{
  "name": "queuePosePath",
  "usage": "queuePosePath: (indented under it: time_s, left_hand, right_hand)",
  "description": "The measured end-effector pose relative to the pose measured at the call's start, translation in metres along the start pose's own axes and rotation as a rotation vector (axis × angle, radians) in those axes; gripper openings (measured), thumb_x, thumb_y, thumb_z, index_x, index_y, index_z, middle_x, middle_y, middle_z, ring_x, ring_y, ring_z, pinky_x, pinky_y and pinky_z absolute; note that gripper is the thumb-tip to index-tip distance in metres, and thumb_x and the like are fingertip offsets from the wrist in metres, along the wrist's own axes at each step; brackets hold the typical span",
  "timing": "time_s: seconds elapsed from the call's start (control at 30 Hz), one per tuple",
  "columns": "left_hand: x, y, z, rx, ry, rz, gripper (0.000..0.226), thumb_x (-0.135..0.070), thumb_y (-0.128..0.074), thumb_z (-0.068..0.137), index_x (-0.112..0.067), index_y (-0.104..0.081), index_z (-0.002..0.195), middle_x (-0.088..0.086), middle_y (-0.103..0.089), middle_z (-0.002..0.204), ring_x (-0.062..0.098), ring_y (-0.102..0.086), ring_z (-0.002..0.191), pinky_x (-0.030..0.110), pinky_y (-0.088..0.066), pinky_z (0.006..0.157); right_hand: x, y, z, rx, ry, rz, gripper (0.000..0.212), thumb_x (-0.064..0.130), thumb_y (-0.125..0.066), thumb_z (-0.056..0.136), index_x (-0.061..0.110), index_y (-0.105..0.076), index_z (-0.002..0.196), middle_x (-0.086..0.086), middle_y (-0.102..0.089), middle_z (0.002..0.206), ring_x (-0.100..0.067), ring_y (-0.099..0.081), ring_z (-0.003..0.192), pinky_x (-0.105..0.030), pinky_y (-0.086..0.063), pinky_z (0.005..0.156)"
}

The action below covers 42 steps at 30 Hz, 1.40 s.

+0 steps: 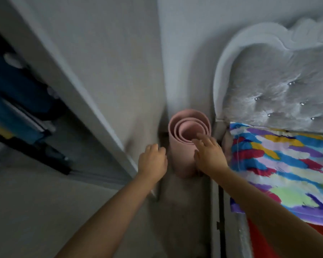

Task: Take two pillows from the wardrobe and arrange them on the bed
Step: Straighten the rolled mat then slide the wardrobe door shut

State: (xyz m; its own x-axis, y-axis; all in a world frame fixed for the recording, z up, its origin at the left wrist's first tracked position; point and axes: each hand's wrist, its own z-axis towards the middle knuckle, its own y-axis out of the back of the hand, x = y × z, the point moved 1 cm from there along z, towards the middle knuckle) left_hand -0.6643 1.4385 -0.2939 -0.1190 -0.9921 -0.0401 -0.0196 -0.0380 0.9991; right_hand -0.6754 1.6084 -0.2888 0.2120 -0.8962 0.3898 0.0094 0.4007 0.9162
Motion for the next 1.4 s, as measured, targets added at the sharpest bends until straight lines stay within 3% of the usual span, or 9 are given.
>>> queuePosePath:
  time_s: [0.13,0.37,0.6,0.73,1.1,1.2,1.3,1.4]
  left_hand:
    - [0.095,0.044,-0.072,-0.134,0.103,0.021,0.023,-0.025,-0.048,0.091,-0.008,-0.059,0.101,0.013,-0.055,0.112,0.030,-0.049,0.108,0.039,-0.051,0.076]
    - [0.288,0.109,-0.200,-0.186,0.277,0.157,0.026,-0.021,-0.045,0.094,-0.003,-0.057,0.108,0.016,-0.054,0.116,0.031,-0.047,0.111,0.036,-0.051,0.075]
    - [0.465,0.156,-0.281,-0.268,0.575,0.141,0.026,-0.017,-0.050,0.091,0.001,-0.060,0.108,0.019,-0.055,0.115,0.034,-0.046,0.114,0.040,-0.050,0.079]
    - [0.557,0.184,-0.277,-0.296,0.657,0.223,0.027,-0.020,-0.050,0.091,-0.002,-0.059,0.109,0.017,-0.056,0.117,0.032,-0.046,0.115,0.037,-0.048,0.085]
    - [0.810,0.261,-0.169,-0.357,0.662,0.283,0.028,-0.019,-0.046,0.092,-0.002,-0.057,0.112,0.016,-0.055,0.120,0.030,-0.046,0.116,0.036,-0.045,0.089]
    - [0.872,0.266,-0.147,-0.406,0.653,0.250,0.028,-0.019,-0.046,0.091,-0.003,-0.057,0.111,0.015,-0.056,0.119,0.030,-0.046,0.115,0.036,-0.044,0.088]
    - [0.937,0.266,-0.128,-0.436,0.653,0.223,0.029,-0.019,-0.046,0.091,-0.003,-0.056,0.113,0.014,-0.055,0.120,0.029,-0.046,0.114,0.036,-0.045,0.087]
    - [1.010,0.269,-0.102,-0.467,0.600,0.220,0.028,-0.019,-0.046,0.091,-0.004,-0.055,0.113,0.014,-0.054,0.121,0.029,-0.045,0.115,0.037,-0.045,0.088]
  right_hand:
    - [0.114,-0.005,-0.029,-0.058,0.132,0.084,0.035,-0.002,-0.059,0.079,-0.007,-0.056,0.114,-0.029,-0.051,0.129,-0.045,-0.045,0.119,-0.049,-0.039,0.099]
    - [0.318,-0.051,-0.072,-0.085,0.338,0.146,0.028,-0.006,-0.058,0.077,-0.009,-0.061,0.104,-0.030,-0.057,0.118,-0.047,-0.052,0.108,-0.050,-0.046,0.090]
    - [0.493,-0.087,-0.031,-0.084,0.569,0.097,0.032,0.003,-0.047,0.086,-0.001,-0.055,0.117,-0.021,-0.046,0.135,-0.035,-0.037,0.127,-0.045,-0.038,0.100]
    - [0.587,-0.103,0.032,-0.121,0.663,0.014,0.032,0.008,-0.044,0.090,0.000,-0.053,0.120,-0.017,-0.043,0.138,-0.031,-0.034,0.129,-0.045,-0.037,0.102]
    - [0.856,-0.147,0.250,-0.278,0.833,0.045,0.032,0.004,-0.047,0.086,-0.005,-0.054,0.116,-0.023,-0.046,0.134,-0.033,-0.037,0.127,-0.043,-0.033,0.104]
    - [0.911,-0.154,0.293,-0.354,0.884,0.043,0.030,-0.003,-0.053,0.080,-0.009,-0.057,0.108,-0.030,-0.050,0.127,-0.041,-0.039,0.126,-0.051,-0.032,0.106]
    - [0.960,-0.170,0.321,-0.434,0.976,0.042,0.028,-0.013,-0.063,0.067,-0.011,-0.063,0.095,-0.036,-0.059,0.113,-0.053,-0.049,0.114,-0.065,-0.037,0.096]
    - [1.011,-0.188,0.353,-0.498,0.917,0.011,0.032,-0.013,-0.066,0.063,-0.009,-0.063,0.094,-0.035,-0.059,0.114,-0.053,-0.048,0.115,-0.071,-0.030,0.095]
